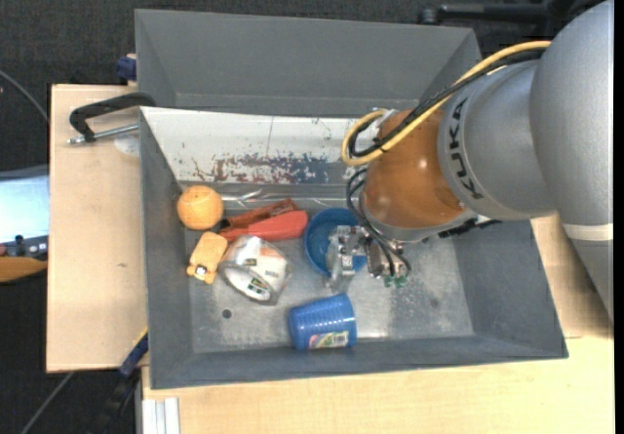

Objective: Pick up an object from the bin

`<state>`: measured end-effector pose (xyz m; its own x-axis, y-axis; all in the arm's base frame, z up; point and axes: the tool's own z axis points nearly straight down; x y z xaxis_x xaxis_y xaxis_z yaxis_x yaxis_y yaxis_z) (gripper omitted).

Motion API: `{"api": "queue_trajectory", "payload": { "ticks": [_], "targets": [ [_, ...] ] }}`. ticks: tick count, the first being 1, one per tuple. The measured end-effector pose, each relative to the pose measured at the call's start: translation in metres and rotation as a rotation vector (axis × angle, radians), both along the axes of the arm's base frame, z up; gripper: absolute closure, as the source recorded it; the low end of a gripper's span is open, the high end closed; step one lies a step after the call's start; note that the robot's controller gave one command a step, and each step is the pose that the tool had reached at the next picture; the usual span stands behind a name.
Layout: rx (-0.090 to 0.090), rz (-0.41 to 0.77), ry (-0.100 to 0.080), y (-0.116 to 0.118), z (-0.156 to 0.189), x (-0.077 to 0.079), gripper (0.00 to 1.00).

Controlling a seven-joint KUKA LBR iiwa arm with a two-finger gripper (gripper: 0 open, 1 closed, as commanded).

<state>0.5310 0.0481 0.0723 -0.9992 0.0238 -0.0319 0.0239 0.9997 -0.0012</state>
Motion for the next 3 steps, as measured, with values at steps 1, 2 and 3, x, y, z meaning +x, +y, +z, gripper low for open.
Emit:
{"api": "queue_trajectory", "payload": {
  "ticks": [1, 2, 3],
  "targets": [
    [0.006, -0.085, -0.005, 0.031, 0.0, 0.0, 1.0],
    [-0.002, -0.035, 0.008, 0.059, -0.002, 0.023, 1.0],
    [-0.002, -0.035, 0.008, 0.059, -0.002, 0.023, 1.0]
  ]
}}
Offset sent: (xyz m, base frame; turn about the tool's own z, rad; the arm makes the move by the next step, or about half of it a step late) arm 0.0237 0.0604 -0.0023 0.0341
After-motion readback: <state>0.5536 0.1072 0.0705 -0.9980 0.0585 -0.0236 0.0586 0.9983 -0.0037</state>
